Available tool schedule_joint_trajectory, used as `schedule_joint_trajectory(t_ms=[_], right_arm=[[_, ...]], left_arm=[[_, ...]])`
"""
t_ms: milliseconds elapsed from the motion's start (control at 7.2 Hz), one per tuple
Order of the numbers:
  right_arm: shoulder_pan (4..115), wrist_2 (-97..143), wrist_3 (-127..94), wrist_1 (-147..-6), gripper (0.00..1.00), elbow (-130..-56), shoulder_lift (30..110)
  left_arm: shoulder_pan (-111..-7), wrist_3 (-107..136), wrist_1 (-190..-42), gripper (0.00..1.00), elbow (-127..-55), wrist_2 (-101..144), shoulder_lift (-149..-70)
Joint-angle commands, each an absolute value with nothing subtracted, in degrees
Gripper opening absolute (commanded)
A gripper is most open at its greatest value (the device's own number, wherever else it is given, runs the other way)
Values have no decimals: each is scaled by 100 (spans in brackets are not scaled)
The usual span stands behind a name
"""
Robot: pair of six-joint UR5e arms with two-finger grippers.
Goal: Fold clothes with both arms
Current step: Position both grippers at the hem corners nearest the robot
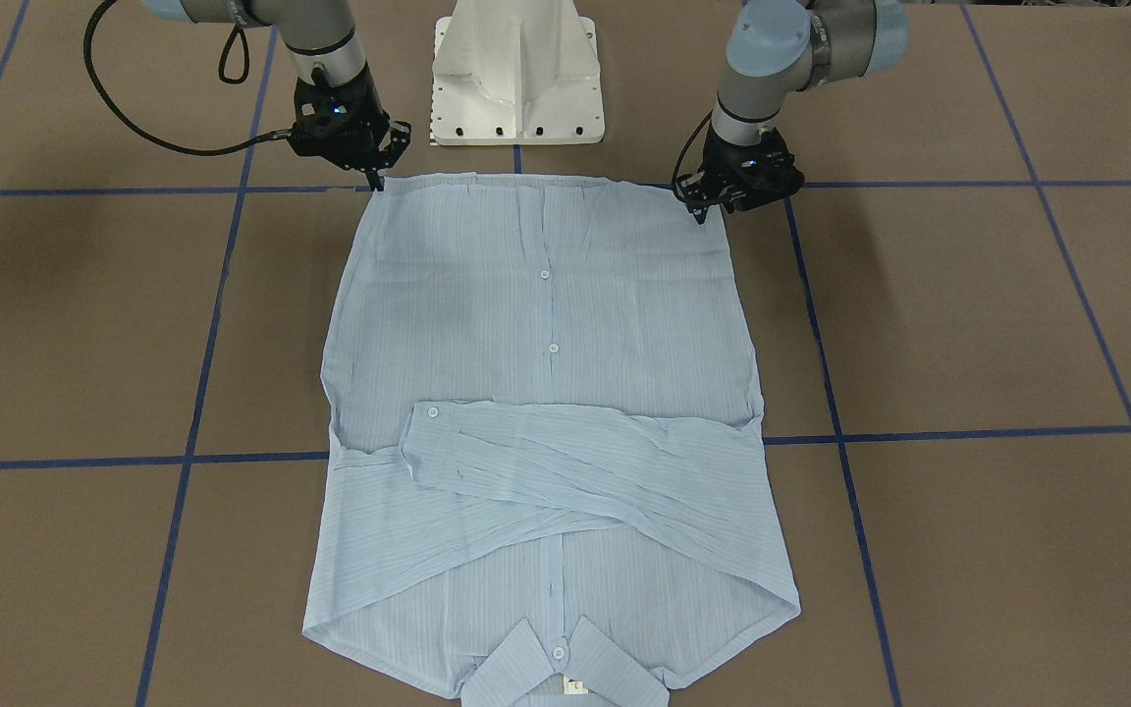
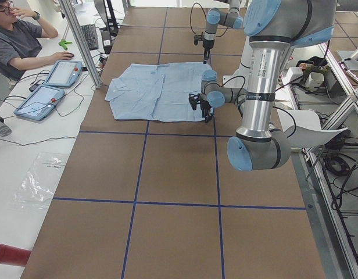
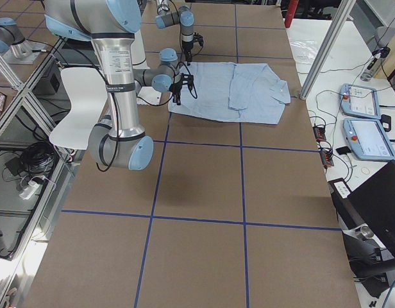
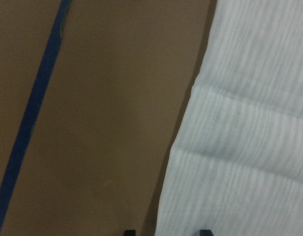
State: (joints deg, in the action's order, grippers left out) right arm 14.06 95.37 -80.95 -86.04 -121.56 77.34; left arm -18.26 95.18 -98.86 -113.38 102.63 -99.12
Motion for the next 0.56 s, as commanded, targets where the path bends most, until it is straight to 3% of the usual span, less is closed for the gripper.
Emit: schedule_joint_trajectory(t_ms=[0,417], right_arm=[[1415,9536,-8095,-8604,0,-12155,7743],[1432,9536,-8086,-8604,0,-12155,7743]], left_arm=[[-1811,9519,-9888,50,-11329,10266,-9914],[-1811,9519,-9888,44,-11329,10274,-9940]])
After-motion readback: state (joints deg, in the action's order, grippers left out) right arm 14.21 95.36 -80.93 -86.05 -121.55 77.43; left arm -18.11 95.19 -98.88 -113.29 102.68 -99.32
